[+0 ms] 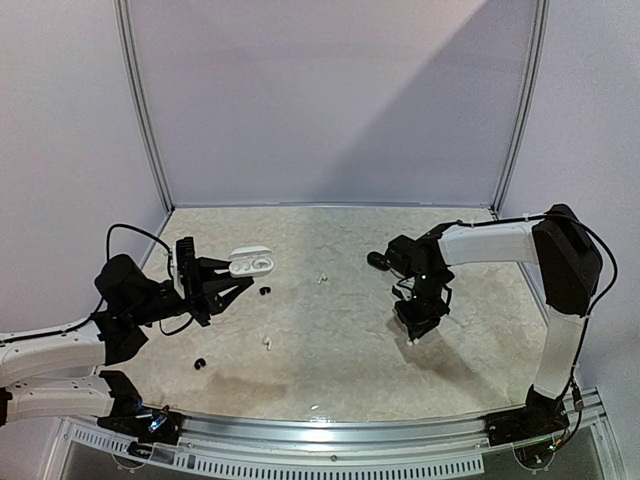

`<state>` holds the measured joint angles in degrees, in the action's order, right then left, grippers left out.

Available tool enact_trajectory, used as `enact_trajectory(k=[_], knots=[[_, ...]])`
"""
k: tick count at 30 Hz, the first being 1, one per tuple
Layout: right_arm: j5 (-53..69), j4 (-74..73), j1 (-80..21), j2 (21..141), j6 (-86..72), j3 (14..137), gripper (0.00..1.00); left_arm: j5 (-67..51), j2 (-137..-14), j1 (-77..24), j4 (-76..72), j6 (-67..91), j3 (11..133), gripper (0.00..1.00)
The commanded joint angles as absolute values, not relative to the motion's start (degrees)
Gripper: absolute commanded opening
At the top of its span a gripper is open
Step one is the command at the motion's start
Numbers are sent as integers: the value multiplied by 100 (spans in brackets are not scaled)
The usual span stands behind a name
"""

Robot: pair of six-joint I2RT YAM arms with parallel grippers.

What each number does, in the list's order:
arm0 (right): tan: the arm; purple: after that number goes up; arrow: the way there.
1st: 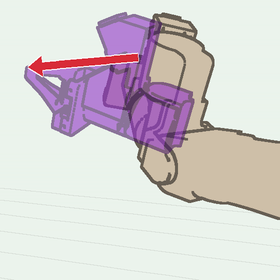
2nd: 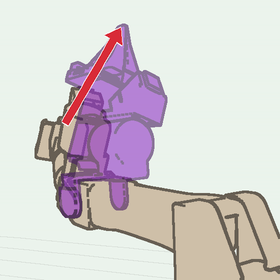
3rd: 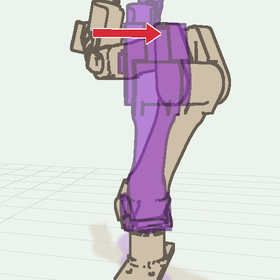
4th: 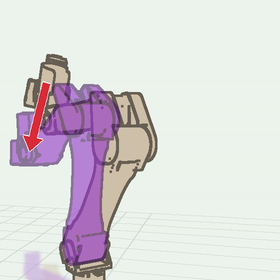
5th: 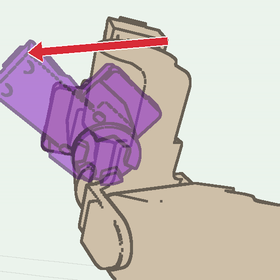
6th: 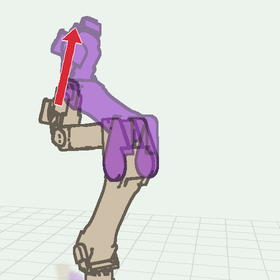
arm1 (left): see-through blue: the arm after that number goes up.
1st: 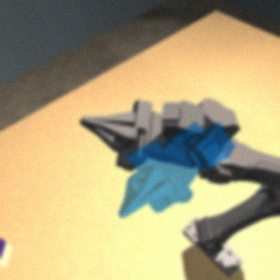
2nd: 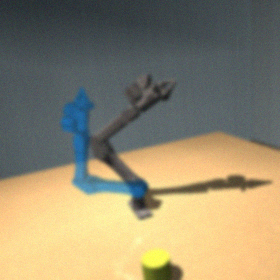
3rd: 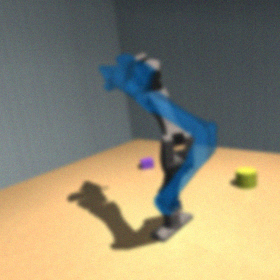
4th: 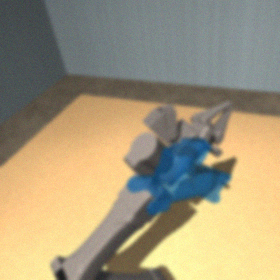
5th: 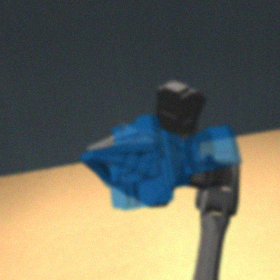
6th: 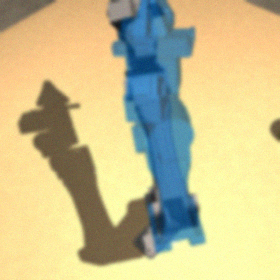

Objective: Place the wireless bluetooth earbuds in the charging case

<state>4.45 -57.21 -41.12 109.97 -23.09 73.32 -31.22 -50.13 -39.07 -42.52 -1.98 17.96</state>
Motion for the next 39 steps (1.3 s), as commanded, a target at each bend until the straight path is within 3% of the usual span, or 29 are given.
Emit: enact_trajectory(k=[1, 19, 22, 39], knots=[[597, -5906, -4188, 11015, -2382, 7221, 15, -3103, -4931, -3981, -4219, -272, 1889, 0], [387, -6069, -4306, 11373, -2454, 7308, 11, -3063, -4855, -3974, -4149, -304, 1870, 0], [328, -6108, -4336, 11380, -2452, 7358, 5, -3062, -4860, -3981, -4150, -298, 1872, 0], [-432, -5835, -4534, 10621, -2707, 7649, 0, -2907, -4904, -3966, -4181, -381, 1905, 0]])
